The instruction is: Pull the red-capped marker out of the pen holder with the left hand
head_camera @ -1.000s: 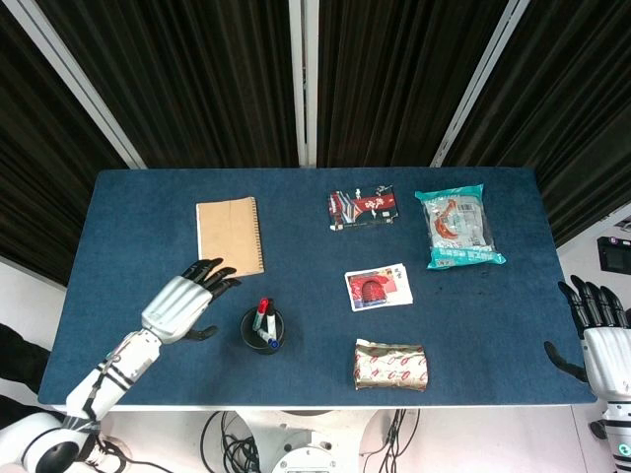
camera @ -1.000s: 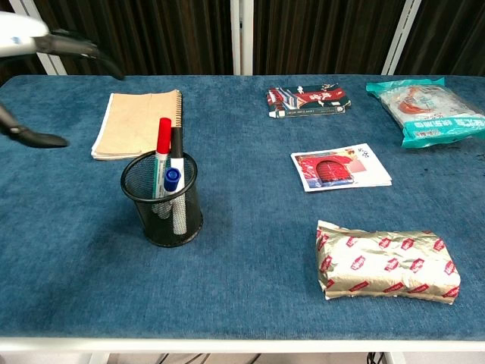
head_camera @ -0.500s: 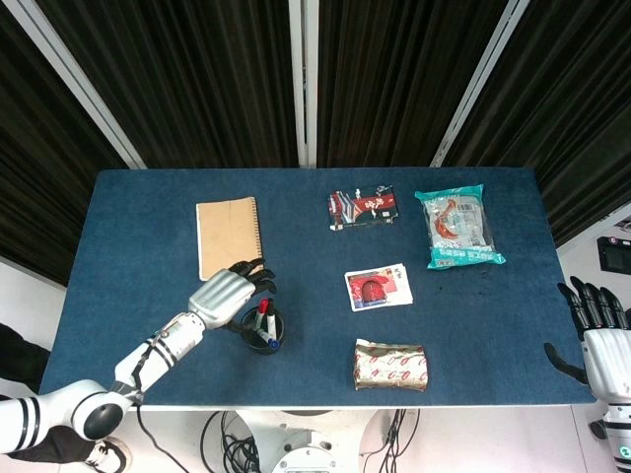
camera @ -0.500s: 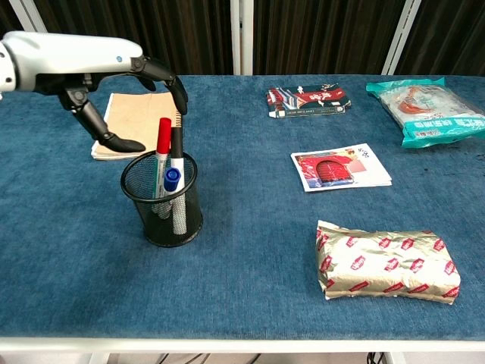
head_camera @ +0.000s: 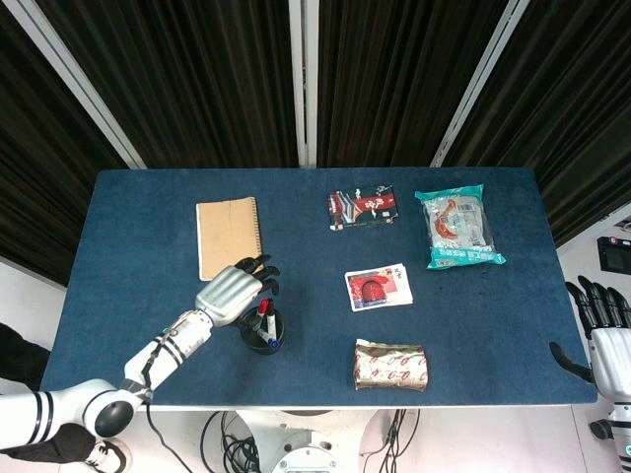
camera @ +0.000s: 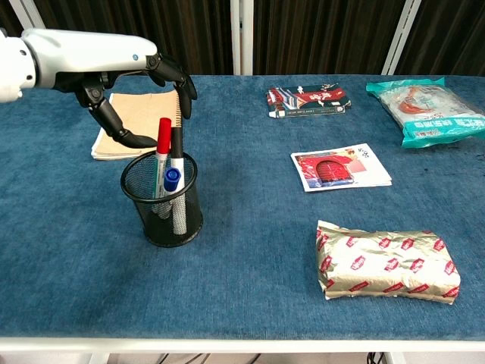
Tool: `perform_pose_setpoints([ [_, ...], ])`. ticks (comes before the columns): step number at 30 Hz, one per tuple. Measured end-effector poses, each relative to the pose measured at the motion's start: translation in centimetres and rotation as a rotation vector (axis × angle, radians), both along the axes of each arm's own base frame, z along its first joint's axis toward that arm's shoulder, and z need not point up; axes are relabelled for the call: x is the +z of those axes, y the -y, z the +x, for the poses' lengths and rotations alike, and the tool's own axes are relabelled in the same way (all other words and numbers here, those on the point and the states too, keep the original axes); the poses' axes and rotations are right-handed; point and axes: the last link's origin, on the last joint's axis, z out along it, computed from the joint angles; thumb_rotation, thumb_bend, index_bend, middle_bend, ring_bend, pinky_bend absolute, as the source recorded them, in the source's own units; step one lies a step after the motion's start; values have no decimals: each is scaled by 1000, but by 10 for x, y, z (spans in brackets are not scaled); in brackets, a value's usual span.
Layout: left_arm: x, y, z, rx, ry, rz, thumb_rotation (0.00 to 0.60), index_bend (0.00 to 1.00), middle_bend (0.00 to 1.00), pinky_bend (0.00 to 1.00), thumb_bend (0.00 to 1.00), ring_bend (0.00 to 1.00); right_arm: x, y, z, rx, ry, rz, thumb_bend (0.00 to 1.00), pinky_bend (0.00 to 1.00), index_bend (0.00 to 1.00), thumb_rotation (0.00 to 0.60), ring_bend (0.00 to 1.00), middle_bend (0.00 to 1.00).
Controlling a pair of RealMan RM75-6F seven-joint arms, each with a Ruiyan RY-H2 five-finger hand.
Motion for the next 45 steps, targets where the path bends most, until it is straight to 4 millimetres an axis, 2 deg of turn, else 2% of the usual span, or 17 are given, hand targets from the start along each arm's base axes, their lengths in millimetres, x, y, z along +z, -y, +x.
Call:
perform_pose_setpoints([
  [9,-1,-1,0,8,-19,9,600,429,163,158,283,29,-1,1,-2,-10,4,6,209,0,0,600,0,0],
  [24,-1,0,2,7,-23,9,600,455,167,158,290,29,-1,1,-4,-25,3,13,208,0,0,600,0,0],
  [45,-1,-2,1,17,-26,14,600,496,184,158,363,29,-2,2,-5,-47,2,27,209,0,0,600,0,0],
])
